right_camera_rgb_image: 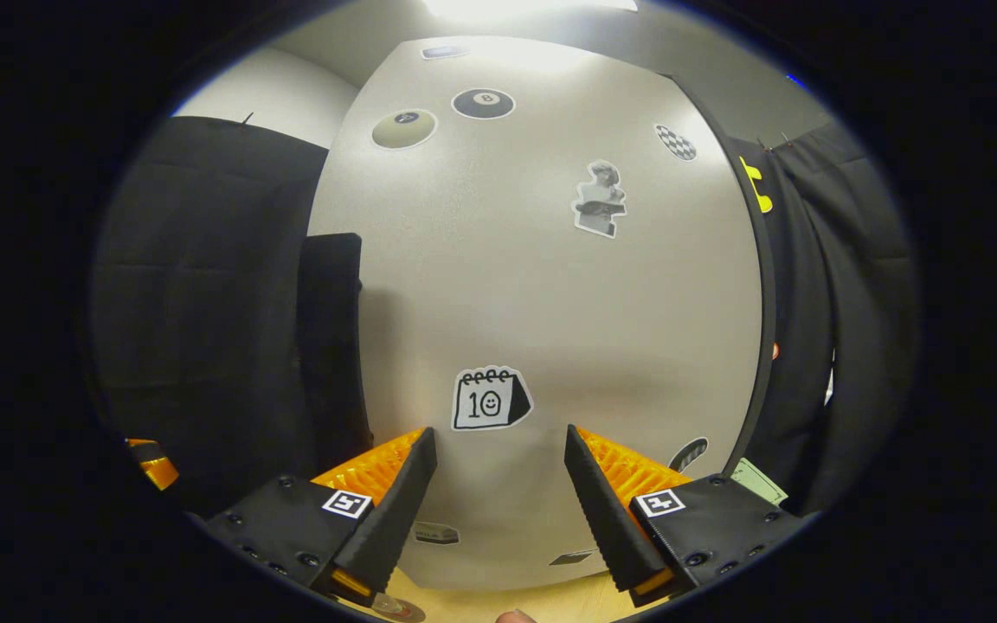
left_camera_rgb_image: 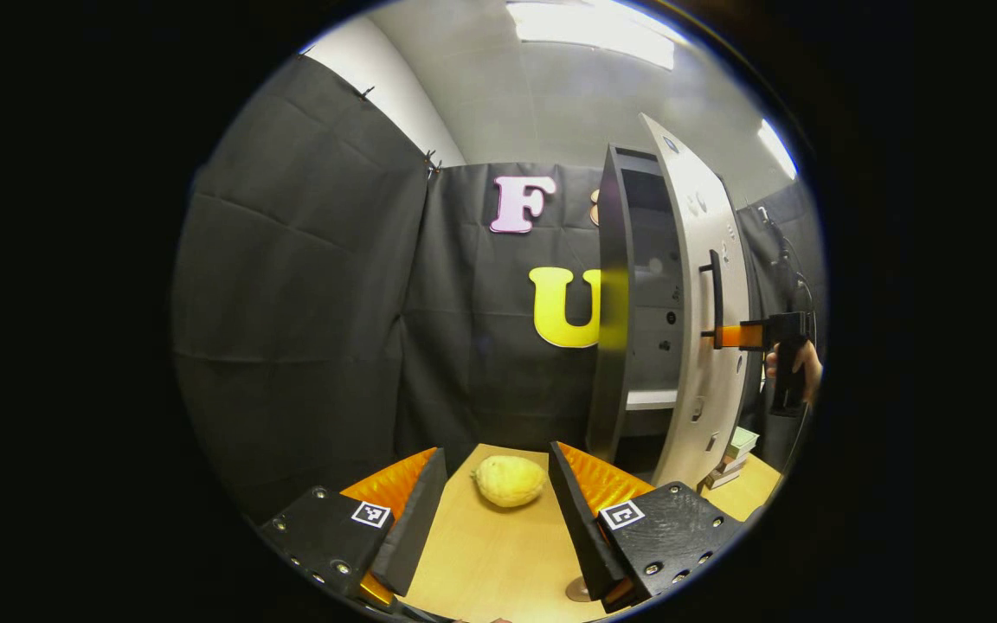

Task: Open the cabinet door with the right hand, grasp the bottle in the cabinet with the left hand and place it on the coaster, then close the cabinet door with the right hand.

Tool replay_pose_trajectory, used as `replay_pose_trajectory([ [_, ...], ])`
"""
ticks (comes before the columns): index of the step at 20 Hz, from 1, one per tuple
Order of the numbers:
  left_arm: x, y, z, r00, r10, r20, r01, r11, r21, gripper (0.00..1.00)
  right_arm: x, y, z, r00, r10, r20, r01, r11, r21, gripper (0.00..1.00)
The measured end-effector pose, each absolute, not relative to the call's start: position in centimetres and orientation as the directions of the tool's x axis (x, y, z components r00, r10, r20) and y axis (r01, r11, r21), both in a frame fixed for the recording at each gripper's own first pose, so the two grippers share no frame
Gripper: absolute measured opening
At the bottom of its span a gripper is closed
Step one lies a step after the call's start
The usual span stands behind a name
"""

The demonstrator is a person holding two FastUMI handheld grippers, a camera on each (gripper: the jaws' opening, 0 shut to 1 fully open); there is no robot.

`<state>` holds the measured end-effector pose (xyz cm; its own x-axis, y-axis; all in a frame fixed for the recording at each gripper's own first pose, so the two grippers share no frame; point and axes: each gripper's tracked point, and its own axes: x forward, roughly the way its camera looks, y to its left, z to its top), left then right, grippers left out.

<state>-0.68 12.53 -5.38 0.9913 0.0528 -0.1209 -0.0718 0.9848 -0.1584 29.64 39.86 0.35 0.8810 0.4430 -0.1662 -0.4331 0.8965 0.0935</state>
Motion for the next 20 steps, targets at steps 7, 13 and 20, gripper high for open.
replay_pose_trajectory([
  [7,1.3,7.3,-2.8,0.997,-0.035,-0.071,0.027,0.993,-0.113,0.70,24.1,35.2,2.5,0.883,0.444,-0.151,-0.442,0.896,0.044,0.97],
  [13,3.6,0.4,-0.5,0.991,-0.133,-0.035,0.127,0.984,-0.126,0.70,20.2,28.0,4.4,0.911,0.394,-0.126,-0.396,0.918,0.008,0.97],
  [20,5.2,-6.8,2.2,0.977,-0.212,-0.007,0.210,0.972,-0.106,0.70,18.1,18.6,4.3,0.948,0.294,-0.124,-0.295,0.955,0.009,0.97],
])
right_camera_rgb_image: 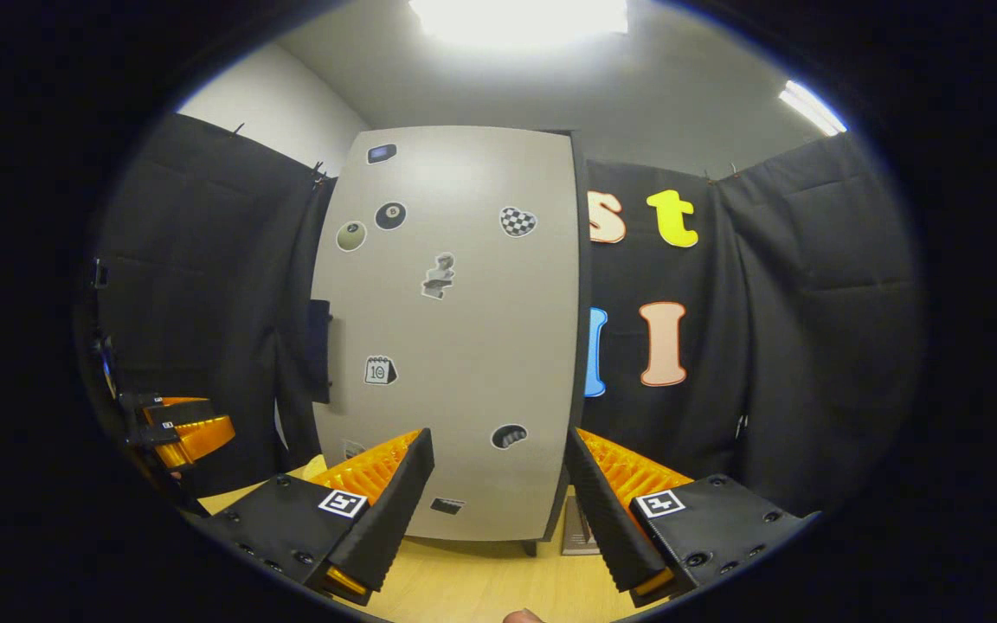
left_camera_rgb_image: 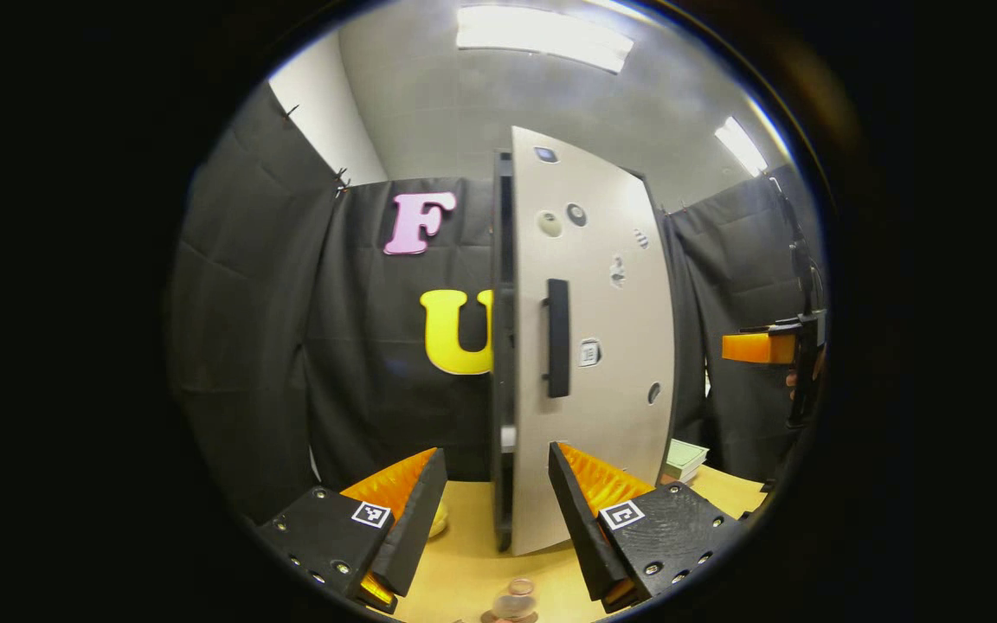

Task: Open the cabinet door with the right hand, grasp the bottle in the cabinet with the left hand and place it on the coaster, then close the cabinet door with the right hand.

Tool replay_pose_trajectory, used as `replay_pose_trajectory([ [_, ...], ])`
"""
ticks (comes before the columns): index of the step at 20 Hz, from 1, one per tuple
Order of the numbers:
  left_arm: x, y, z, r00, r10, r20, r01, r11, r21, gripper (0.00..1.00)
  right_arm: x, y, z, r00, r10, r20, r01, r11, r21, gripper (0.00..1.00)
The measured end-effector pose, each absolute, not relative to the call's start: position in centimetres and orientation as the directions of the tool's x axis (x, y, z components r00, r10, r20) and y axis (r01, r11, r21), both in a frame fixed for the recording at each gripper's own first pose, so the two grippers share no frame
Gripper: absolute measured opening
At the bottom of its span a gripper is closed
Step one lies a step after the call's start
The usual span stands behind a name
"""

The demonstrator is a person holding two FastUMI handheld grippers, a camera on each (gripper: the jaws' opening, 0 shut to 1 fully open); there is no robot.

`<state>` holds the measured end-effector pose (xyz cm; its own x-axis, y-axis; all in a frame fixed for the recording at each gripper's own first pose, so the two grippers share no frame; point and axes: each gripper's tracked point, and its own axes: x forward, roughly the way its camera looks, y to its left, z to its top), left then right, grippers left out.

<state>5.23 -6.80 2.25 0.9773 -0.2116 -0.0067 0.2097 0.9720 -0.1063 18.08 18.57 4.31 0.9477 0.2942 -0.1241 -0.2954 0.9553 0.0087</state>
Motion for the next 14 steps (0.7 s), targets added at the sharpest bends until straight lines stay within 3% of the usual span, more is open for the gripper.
replay_pose_trajectory([
  [7,5.3,-12.1,3.7,0.967,-0.253,0.001,0.252,0.963,-0.092,0.70,17.0,11.7,3.4,0.965,0.228,-0.129,-0.228,0.974,0.019,0.94],
  [14,5.4,-14.1,3.6,0.967,-0.253,-0.005,0.252,0.964,-0.082,0.70,16.8,9.9,2.9,0.965,0.229,-0.124,-0.227,0.973,0.031,0.96],
])
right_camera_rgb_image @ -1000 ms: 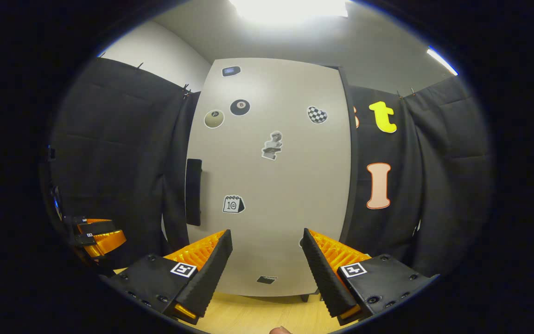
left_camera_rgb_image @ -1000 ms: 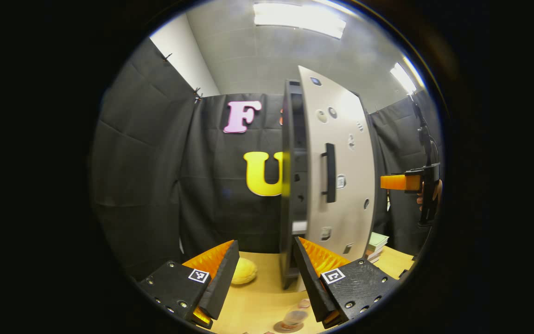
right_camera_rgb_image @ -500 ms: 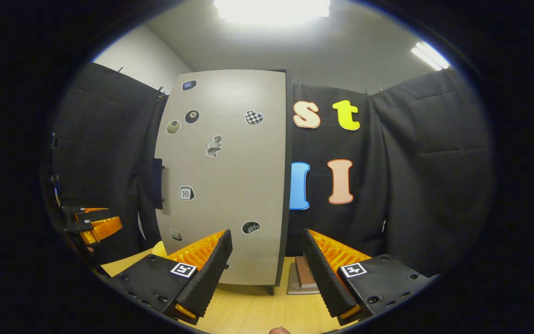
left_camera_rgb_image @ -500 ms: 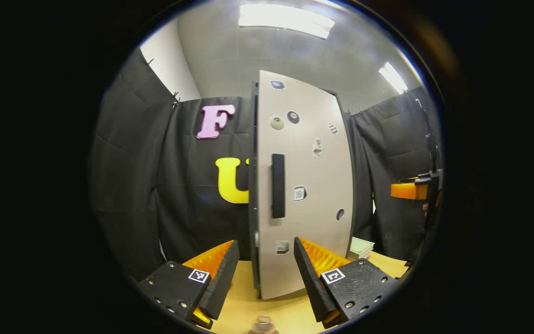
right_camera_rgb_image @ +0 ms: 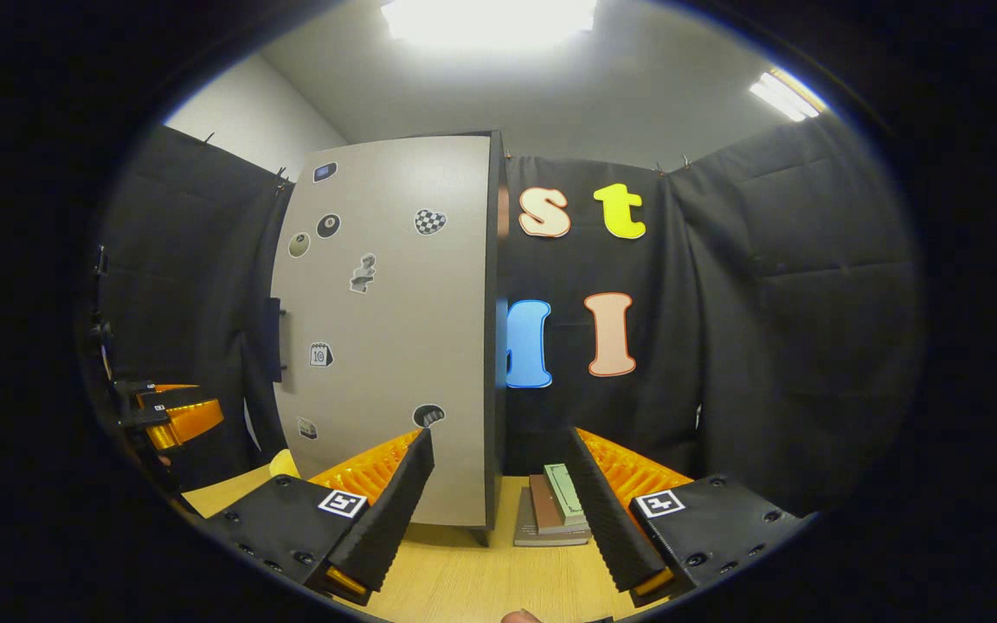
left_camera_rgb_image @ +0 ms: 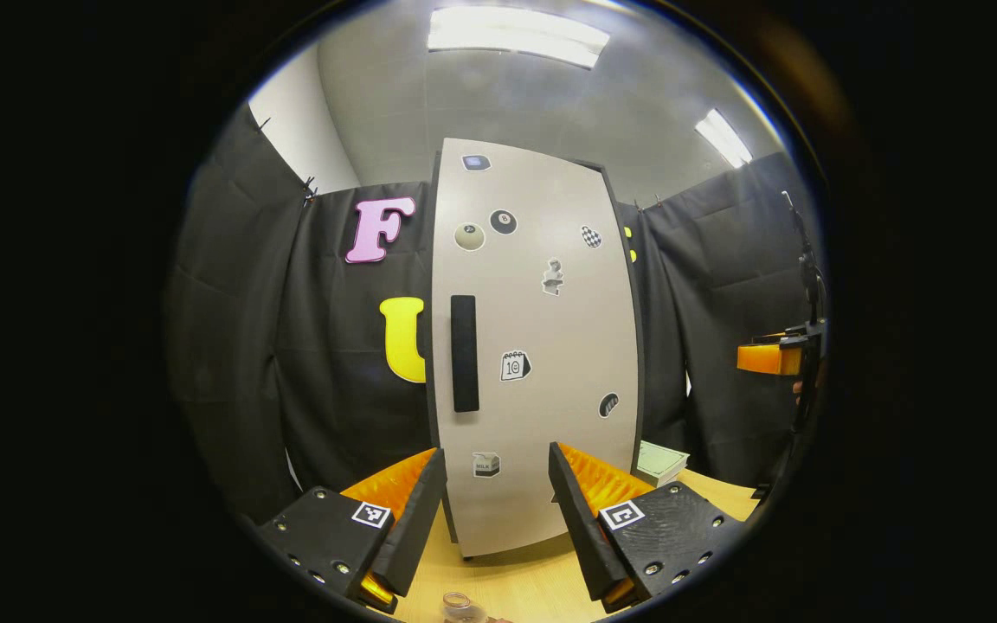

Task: Open the cabinet door with the right hand, grasp the bottle in the cabinet with the left hand and place it on the coaster, then close the cabinet door with the right hand.

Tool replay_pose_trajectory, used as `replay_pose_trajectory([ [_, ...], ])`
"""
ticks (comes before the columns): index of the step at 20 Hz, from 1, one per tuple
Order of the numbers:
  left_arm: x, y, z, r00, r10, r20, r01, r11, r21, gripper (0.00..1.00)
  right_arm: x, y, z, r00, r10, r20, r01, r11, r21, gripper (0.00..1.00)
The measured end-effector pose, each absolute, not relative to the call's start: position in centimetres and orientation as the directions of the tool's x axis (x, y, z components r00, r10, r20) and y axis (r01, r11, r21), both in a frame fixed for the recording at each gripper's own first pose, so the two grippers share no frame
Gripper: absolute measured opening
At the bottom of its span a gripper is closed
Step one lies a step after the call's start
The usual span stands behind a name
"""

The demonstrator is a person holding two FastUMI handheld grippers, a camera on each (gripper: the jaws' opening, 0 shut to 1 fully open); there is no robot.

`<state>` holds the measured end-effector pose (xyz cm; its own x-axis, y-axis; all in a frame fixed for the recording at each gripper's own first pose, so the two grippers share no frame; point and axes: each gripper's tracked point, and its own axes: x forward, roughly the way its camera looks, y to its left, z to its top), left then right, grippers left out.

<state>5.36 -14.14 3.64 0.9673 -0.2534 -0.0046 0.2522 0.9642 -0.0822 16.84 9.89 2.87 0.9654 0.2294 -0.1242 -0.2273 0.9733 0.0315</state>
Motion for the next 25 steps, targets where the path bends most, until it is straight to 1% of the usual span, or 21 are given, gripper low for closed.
replay_pose_trajectory([
  [4,5.1,-13.9,3.3,0.972,-0.235,-0.015,0.233,0.969,-0.085,0.70,16.7,10.0,2.5,0.961,0.245,-0.128,-0.243,0.970,0.028,0.97],
  [5,4.9,-13.9,3.2,0.973,-0.230,-0.016,0.228,0.970,-0.084,0.72,16.6,10.1,2.5,0.960,0.249,-0.128,-0.248,0.968,0.027,0.97],
  [7,4.8,-13.6,3.0,0.975,-0.222,-0.018,0.220,0.972,-0.083,0.67,16.4,10.4,2.4,0.957,0.258,-0.130,-0.257,0.966,0.025,0.97],
  [8,4.6,-13.5,3.0,0.976,-0.217,-0.019,0.215,0.973,-0.082,0.70,16.3,10.5,2.3,0.956,0.261,-0.131,-0.260,0.965,0.025,0.97],
  [10,4.6,-13.1,2.8,0.978,-0.208,-0.022,0.206,0.975,-0.083,0.70,16.1,10.8,2.3,0.954,0.269,-0.133,-0.267,0.963,0.030,0.97],
  [11,4.5,-12.8,2.8,0.978,-0.206,-0.021,0.204,0.975,-0.085,0.70,16.0,10.9,2.3,0.953,0.273,-0.133,-0.271,0.962,0.033,0.94],
  [12,4.3,-12.3,2.8,0.979,-0.204,-0.020,0.201,0.976,-0.087,0.70,15.9,11.1,2.3,0.952,0.276,-0.134,-0.274,0.961,0.034,0.97],
  [15,4.1,-11.5,2.8,0.981,-0.193,-0.020,0.191,0.978,-0.087,0.70,15.4,11.4,2.4,0.951,0.281,-0.132,-0.278,0.960,0.038,0.96],
  [25,4.2,-9.3,2.9,0.981,-0.193,-0.008,0.192,0.977,-0.097,0.70,13.5,11.9,2.8,0.951,0.284,-0.125,-0.281,0.959,0.043,0.96],
])
